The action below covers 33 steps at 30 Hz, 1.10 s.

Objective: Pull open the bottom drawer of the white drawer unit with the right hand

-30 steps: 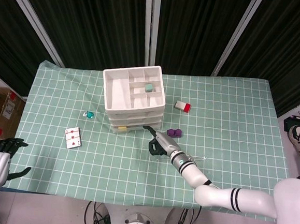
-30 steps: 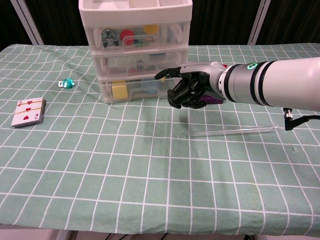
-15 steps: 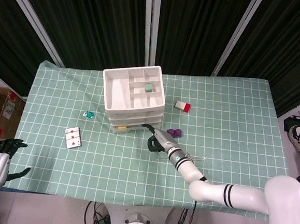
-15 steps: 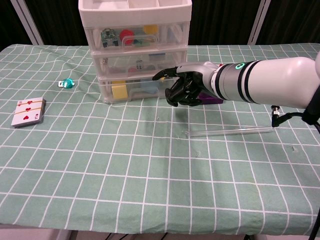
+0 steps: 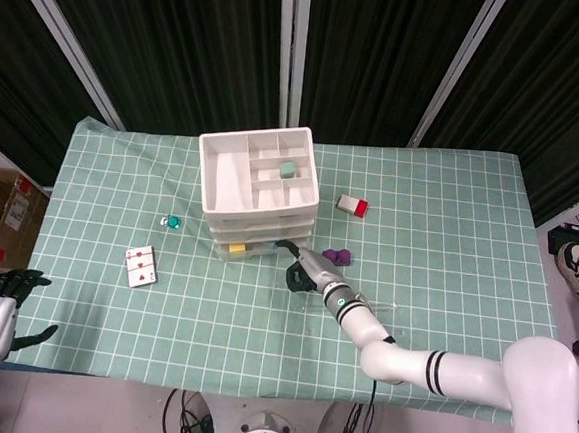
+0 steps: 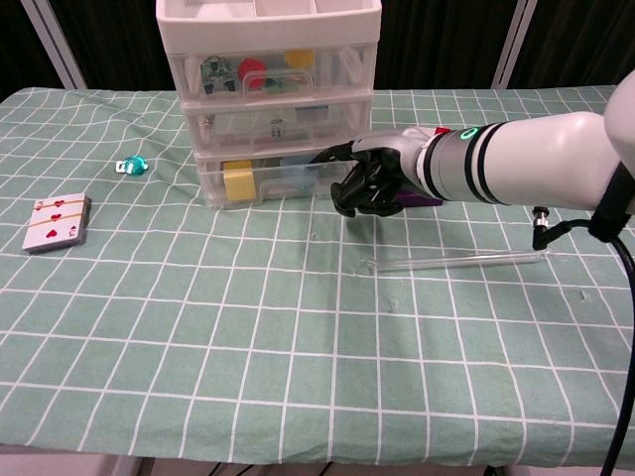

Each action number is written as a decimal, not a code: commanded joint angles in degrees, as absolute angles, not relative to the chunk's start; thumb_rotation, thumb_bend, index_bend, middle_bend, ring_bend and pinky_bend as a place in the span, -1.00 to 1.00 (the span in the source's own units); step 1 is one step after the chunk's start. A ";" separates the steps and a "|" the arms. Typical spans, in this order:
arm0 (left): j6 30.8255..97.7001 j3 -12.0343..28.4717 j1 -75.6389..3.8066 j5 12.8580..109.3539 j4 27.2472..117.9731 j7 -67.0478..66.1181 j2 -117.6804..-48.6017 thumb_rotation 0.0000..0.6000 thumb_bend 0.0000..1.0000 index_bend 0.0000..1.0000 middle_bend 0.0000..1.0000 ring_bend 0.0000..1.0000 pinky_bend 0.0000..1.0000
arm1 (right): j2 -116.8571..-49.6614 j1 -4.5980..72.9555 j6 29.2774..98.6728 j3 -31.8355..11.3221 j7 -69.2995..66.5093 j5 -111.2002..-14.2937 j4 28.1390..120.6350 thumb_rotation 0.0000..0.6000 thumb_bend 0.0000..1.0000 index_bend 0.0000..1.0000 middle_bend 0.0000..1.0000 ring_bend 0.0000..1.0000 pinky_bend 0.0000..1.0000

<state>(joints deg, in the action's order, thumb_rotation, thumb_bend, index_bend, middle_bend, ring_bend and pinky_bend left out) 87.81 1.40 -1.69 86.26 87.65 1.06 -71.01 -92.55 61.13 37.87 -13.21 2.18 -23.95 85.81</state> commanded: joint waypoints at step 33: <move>87.60 1.47 -1.81 86.28 86.34 2.19 -71.73 1.00 -1.00 -0.36 -0.53 -0.64 -0.62 | -75.46 50.14 34.92 -10.98 -5.10 -46.59 106.04 1.00 -0.03 -0.90 0.43 0.64 0.85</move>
